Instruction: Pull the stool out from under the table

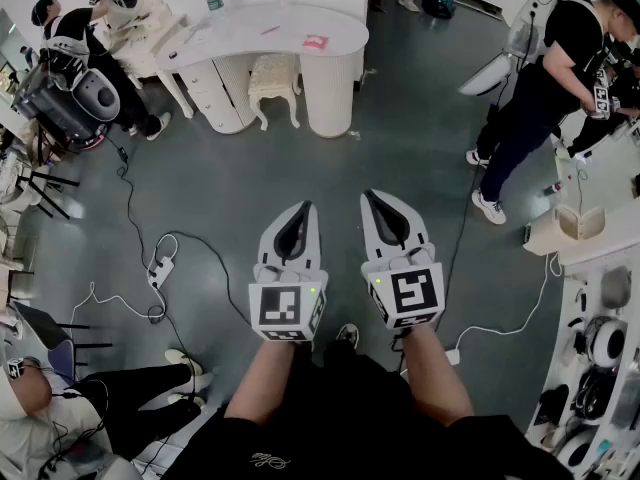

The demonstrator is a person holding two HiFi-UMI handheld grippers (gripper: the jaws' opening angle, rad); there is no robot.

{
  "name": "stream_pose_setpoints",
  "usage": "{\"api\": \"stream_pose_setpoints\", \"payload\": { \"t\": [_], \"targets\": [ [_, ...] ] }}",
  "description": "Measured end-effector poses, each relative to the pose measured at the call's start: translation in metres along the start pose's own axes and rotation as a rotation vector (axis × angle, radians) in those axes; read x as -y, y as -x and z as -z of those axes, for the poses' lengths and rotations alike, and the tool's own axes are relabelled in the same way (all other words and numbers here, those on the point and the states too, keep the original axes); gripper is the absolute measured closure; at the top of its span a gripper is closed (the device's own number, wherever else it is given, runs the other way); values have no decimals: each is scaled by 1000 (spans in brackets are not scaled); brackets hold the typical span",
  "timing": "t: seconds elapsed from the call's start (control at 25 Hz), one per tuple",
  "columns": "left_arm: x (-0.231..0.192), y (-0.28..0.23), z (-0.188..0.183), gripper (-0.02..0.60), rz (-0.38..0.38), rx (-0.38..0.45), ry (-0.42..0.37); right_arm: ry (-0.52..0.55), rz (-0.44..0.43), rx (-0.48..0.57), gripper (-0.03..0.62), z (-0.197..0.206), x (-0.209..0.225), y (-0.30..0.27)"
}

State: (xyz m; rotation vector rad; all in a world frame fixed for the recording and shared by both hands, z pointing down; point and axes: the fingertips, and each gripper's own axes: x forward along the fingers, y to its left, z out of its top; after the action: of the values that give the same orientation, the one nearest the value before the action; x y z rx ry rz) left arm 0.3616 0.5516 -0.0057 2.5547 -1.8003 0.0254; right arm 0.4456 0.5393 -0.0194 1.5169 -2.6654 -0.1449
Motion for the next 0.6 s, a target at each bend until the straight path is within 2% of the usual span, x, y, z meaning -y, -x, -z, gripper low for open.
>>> {"api": "stream_pose_setpoints", "payload": {
  "t": [0.16,0.4,0.6],
  "targets": [
    [-10,-12,2,575,-10,10,0,11,-13,-1,588,4,2,-15],
    [-38,-40,10,575,-17,10,47,-6,12,-13,588,9,6,-55],
    [-59,-75,14,575,13,4,60,9,25,-48,588,10,18,-97]
  ]
}}
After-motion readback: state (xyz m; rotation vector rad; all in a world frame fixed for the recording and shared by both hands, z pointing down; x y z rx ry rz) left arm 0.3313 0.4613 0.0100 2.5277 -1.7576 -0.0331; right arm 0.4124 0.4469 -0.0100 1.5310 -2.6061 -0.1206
